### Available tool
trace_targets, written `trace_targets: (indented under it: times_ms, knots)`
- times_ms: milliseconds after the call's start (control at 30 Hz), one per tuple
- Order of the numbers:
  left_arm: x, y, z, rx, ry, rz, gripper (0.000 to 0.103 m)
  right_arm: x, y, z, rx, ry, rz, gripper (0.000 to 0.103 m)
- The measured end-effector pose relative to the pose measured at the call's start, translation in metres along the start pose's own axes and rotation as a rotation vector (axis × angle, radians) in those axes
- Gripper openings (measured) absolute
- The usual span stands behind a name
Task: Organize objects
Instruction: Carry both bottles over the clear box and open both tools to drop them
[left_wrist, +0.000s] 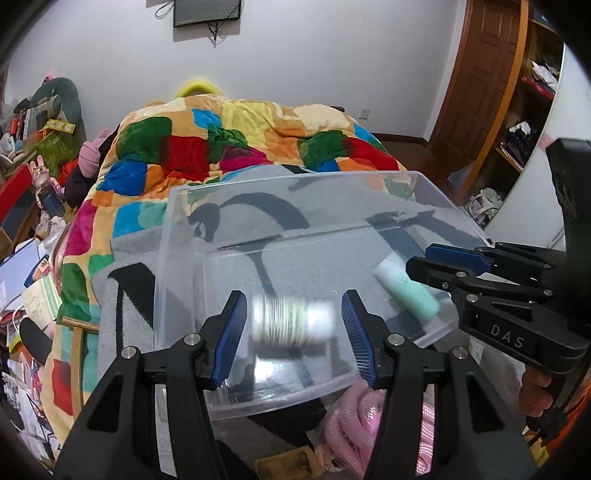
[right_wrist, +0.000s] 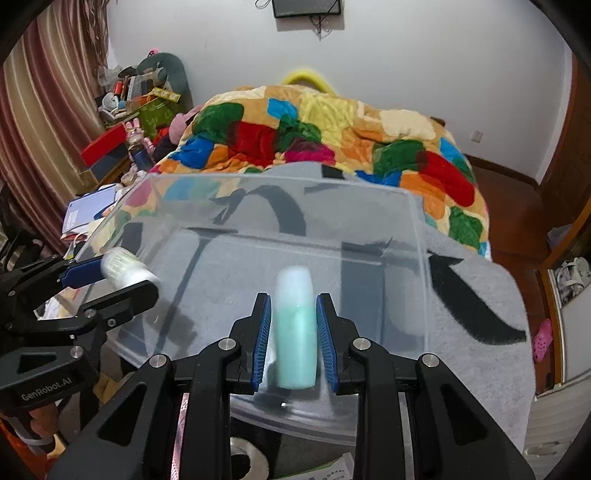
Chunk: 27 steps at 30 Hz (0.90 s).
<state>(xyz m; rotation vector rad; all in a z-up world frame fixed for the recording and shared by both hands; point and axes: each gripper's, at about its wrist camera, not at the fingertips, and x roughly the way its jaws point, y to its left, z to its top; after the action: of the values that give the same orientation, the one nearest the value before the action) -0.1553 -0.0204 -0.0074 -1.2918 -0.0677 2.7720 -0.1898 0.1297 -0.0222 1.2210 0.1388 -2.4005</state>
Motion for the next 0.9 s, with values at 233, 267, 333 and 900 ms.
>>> trace_targets:
  times_ms: [233, 267, 333, 900]
  knots:
    - [-0.018, -0.005, -0.001, 0.024, -0.037, 0.006, 0.066, -0.021, 0.006, -0.003, -0.021, -0.042, 0.007, 0.035]
    - [-0.022, -0.005, 0.000, 0.029, -0.047, 0.010, 0.067, -0.026, 0.008, -0.003, -0.026, -0.054, 0.005, 0.036]
    - [-0.035, -0.006, -0.001, 0.041, -0.076, 0.020, 0.071, -0.036, 0.011, -0.004, -0.039, -0.077, 0.003, 0.039]
    - [-0.074, 0.011, -0.056, 0.042, -0.080, 0.051, 0.097, -0.108, 0.019, -0.071, -0.070, -0.196, 0.025, 0.063]
